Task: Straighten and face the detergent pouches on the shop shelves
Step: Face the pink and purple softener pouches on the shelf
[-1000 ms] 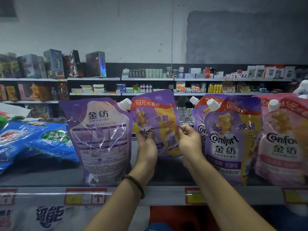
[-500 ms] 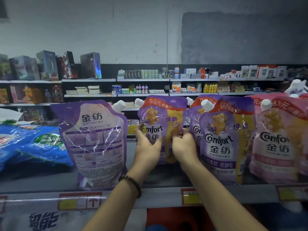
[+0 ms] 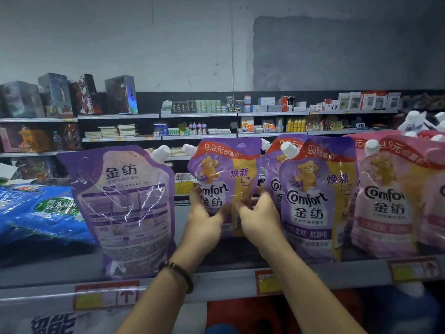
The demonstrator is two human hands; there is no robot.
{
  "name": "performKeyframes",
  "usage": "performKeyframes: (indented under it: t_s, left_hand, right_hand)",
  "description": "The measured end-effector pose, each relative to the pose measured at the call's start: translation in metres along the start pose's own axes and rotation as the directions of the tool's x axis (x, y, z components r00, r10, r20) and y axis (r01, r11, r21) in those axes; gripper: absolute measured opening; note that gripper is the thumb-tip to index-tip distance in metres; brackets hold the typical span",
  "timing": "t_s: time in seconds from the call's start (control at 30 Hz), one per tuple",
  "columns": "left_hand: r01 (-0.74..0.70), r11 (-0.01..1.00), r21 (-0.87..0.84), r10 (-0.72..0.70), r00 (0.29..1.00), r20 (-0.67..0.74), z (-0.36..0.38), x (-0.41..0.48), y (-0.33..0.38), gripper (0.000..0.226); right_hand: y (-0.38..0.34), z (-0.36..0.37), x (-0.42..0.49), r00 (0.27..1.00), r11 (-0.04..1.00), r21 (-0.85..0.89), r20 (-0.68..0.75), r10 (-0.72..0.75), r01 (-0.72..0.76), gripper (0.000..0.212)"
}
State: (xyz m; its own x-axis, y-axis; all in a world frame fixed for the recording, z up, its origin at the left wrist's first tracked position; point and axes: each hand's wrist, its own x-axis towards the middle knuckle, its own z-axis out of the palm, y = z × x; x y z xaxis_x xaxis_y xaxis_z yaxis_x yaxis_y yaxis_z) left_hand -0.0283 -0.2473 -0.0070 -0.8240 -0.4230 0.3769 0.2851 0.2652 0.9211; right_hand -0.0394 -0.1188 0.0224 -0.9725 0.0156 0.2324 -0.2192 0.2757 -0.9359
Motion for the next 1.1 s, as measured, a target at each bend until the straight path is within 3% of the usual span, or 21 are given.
performKeyframes:
  t_s: [0.23,0.6,0.73,0.9,1.0,1.1]
  left_hand:
    - [-0.056,0.998,0.013,0.056,0.998,0.002,0.000,-0.008,-0.002,0.061]
    - [-0.017,0.993,0.113,0.016,1.000,0.014,0.005,-0.012,0.010,0.047]
    - [-0.016,0.992,0.124,0.015,1.000,0.012,0.006,-0.015,0.010,0.046]
    - [-0.012,0.985,0.170,0.016,1.000,-0.020,0.006,-0.016,0.010,0.048]
    - [0.012,0.997,0.079,-0.011,1.000,-0.010,0.007,-0.022,0.021,0.042]
    - [0.066,0.995,-0.078,-0.065,0.998,0.011,0.006,-0.023,0.027,0.075]
  right_hand:
    - [-0.002,0.000,-0.007,1.000,1.000,-0.009,-0.019,0.000,0.000,0.043]
    - [0.004,-0.002,-0.005,1.000,0.977,0.212,-0.016,-0.016,0.019,0.059]
    - [0.005,0.002,-0.007,0.998,0.984,0.176,-0.048,-0.030,0.038,0.064]
    - [-0.004,0.010,-0.029,0.997,0.996,0.035,0.004,-0.077,0.076,0.091]
    - [0.002,0.011,-0.036,0.995,0.994,0.050,0.003,-0.100,0.100,0.075]
    - [0.005,0.010,-0.040,0.993,0.991,0.060,0.021,-0.117,0.116,0.064]
